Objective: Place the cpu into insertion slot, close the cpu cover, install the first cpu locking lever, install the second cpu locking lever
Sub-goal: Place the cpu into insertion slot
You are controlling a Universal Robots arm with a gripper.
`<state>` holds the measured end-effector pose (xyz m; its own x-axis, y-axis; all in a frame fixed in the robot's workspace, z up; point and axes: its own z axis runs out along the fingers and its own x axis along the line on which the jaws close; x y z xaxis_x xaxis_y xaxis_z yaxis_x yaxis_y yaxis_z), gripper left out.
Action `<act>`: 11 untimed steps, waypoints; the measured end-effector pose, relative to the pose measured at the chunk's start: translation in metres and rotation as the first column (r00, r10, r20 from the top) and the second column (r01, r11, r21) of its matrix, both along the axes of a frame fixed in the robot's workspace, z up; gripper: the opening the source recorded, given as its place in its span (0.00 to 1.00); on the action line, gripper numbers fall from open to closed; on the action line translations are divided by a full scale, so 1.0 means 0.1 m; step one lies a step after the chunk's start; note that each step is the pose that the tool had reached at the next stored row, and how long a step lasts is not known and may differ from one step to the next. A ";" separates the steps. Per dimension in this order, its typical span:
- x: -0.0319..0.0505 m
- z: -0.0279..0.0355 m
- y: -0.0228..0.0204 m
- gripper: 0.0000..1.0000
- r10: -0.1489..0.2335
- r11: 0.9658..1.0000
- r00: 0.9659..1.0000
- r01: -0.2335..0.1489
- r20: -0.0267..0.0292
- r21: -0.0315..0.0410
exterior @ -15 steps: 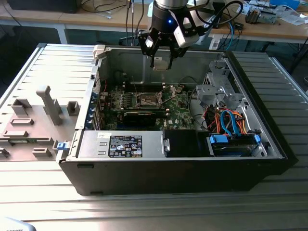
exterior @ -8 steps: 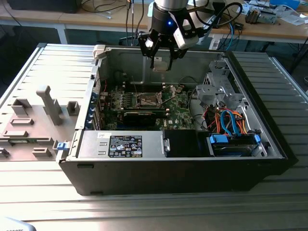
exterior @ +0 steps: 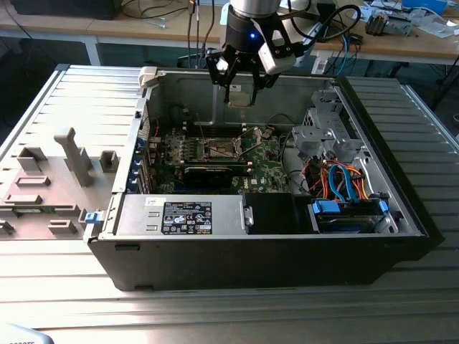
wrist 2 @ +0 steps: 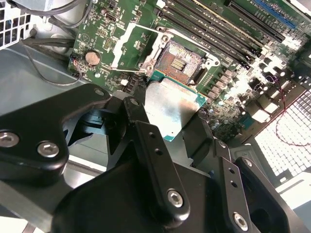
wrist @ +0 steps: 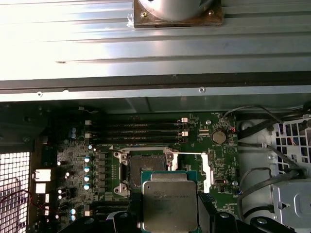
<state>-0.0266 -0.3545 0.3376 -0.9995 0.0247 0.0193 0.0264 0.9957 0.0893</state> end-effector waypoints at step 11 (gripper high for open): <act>0.000 -0.019 0.000 0.54 0.000 1.000 1.000 0.000 0.000 0.000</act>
